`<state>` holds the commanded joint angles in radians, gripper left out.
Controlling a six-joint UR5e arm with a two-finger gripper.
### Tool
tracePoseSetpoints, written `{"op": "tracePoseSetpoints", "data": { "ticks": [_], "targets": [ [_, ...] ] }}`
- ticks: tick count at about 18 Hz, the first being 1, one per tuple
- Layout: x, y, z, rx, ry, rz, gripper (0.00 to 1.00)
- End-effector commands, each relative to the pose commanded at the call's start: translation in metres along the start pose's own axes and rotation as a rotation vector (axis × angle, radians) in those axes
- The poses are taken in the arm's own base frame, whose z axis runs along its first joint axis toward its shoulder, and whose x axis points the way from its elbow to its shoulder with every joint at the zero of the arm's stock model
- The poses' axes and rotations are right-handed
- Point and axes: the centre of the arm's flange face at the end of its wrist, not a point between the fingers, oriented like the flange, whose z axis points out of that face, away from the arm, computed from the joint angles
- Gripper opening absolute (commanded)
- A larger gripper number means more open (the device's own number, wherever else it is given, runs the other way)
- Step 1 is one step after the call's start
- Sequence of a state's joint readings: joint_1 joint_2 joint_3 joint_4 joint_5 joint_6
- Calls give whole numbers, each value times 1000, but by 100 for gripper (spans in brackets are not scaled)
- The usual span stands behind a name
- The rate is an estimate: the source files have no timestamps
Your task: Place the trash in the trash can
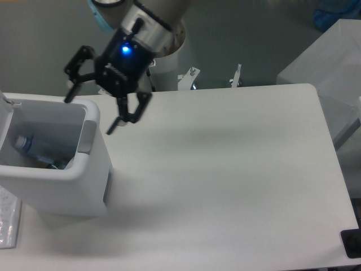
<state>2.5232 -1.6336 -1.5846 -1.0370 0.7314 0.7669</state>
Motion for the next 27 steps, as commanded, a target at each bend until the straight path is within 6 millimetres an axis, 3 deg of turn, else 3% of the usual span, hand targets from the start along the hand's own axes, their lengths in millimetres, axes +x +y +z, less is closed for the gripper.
{"op": "tracePoseSetpoints", "data": {
  "ticks": [1,3,8,9,12,14,16,17,20,23,27],
  "targets": [
    [-17,15,-4,-46,-54,-16,100],
    [-25,38,-9,-159,-149,35,100],
    [-39,38,-25,-289,-267,184,100],
    [-44,32,-34,-288,-288,194,100],
    [-70,28,-33,-329,-323,204,100],
    [-107,57,-25,-436,-338,209,100],
    [-141,104,-9,-595,-330,220,100],
    [-153,118,-11,-666,-343,225,100],
    [-179,141,-8,-751,-334,204,100],
    [-203,146,-2,-816,-273,196,100],
    [-208,132,-4,-875,-221,196,100]
  ]
}}
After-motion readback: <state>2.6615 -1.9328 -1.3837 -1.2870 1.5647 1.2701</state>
